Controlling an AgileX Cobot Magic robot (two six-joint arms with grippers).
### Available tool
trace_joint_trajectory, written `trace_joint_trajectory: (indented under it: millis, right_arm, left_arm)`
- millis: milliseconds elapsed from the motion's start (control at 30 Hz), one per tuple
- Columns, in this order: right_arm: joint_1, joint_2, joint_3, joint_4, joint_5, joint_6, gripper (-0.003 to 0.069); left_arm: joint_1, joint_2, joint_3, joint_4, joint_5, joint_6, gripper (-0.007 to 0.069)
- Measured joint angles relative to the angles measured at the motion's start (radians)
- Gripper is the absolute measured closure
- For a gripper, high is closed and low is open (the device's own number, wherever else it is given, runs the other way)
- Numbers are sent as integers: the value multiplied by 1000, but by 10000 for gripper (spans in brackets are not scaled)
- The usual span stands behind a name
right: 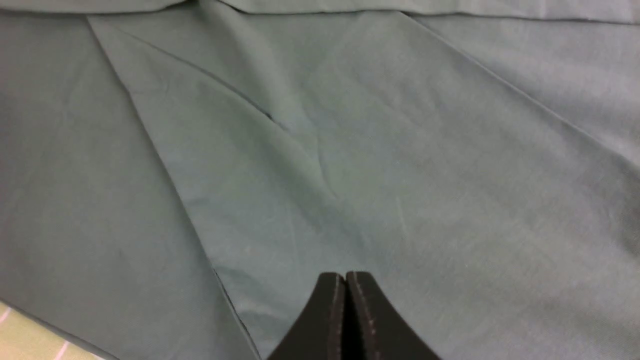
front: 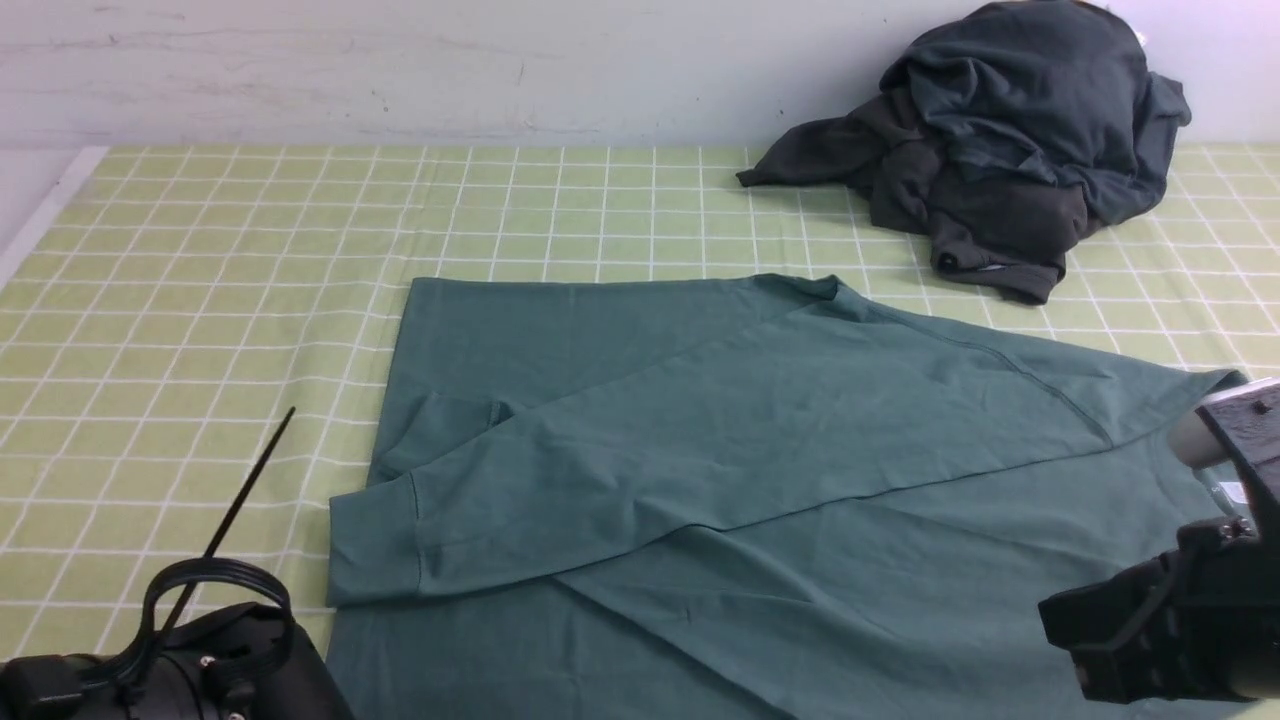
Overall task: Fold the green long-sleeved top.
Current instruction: Use both arms simultaneously to clamp the lower edge of the clothing fabric
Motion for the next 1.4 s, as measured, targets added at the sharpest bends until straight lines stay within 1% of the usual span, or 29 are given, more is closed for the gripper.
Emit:
trace_joint_trajectory:
  millis: [67,167,267,333,367,433,533,733,1033,1133,1167,1200,1233,1267,1300,1400]
  right_arm:
    - [0,0,0,0,1,-1,669]
    - [0,0,0,0,1,-1,669]
    - [0,0,-2,0,1,-1,669]
    - [0,0,-2,0,1,-1,669]
    - [0,0,-2,0,2,-1,669]
    - [0,0,-2,1,4,-10,669]
    - [0,0,-2,1,8,-20,669]
    - [0,0,-2,1,16,-22,669]
    - [0,0,-2,12,19,-22,669]
    - [0,0,-2,25,19,-23,669]
    - [0,0,-2,28,19,-25,669]
    - [0,0,-2,29,19,-26,669]
    - [0,0,-2,29,19,-27,669]
    - [0,0,-2,29,19,-27,669]
    - [0,0,-2,30,19,-27,669]
    - [0,0,-2,33,19,-28,669]
  left_arm:
    - [0,-10,3,12,-15,-34,415]
    - [0,-30,3,20,-21,-69,382]
    - [0,-44,3,22,-21,-82,314]
    - [0,-48,3,22,-21,-87,286]
    - [0,-49,3,27,-21,-93,253]
    - [0,-49,3,37,-21,-99,239]
    - [0,-49,3,60,-21,-105,241]
    - [0,-50,5,87,-20,-146,283]
    - [0,-38,39,123,-72,-144,285]
    - [0,-29,37,123,-72,-138,298]
    - [0,-27,37,120,-71,-138,321]
    - [0,-27,37,119,-71,-138,325]
    - [0,-27,36,116,-71,-138,361]
    - [0,-27,35,114,-71,-139,374]
    - [0,-27,33,111,-70,-141,403]
    - [0,-42,0,120,-63,-154,561]
